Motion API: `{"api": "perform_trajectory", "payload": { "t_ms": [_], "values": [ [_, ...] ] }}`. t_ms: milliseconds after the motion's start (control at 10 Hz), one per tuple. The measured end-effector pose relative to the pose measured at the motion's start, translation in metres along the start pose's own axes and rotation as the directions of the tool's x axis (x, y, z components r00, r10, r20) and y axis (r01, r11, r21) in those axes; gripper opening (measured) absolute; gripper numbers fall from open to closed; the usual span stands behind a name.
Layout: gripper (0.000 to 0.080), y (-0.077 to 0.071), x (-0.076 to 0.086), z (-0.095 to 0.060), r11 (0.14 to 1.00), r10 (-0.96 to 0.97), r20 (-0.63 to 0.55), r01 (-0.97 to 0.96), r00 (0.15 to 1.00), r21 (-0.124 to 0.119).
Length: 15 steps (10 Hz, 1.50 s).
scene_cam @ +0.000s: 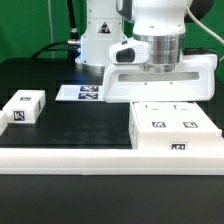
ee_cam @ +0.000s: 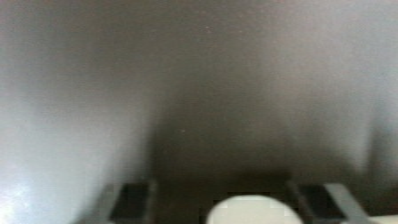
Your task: Assemble cabinet
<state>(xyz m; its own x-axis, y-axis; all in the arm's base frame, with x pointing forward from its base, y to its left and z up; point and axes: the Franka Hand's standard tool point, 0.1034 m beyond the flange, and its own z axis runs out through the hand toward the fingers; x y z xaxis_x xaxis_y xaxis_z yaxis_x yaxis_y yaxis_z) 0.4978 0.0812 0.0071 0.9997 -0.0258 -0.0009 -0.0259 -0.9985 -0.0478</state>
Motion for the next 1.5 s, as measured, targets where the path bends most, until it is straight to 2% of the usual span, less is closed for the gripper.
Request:
{"api": "perform_trajectory", "payload": {
  "t_ms": [100,600,1100,1500],
  "values": [
    [0.0215,0.000,0.000,0.000,1.000,0.000,0.000,0.000,1.000,0.000],
    [0.0215,0.000,0.000,0.000,1.000,-0.002,0.000,0.002,1.000,0.000],
    [0.0215,0.000,0.003,-0.045,1.000,-0.011,0.022,0.011,1.000,-0.002],
    [0.0214,0.001,0.001,-0.042,1.000,-0.011,0.024,0.011,1.000,-0.002]
  ]
}}
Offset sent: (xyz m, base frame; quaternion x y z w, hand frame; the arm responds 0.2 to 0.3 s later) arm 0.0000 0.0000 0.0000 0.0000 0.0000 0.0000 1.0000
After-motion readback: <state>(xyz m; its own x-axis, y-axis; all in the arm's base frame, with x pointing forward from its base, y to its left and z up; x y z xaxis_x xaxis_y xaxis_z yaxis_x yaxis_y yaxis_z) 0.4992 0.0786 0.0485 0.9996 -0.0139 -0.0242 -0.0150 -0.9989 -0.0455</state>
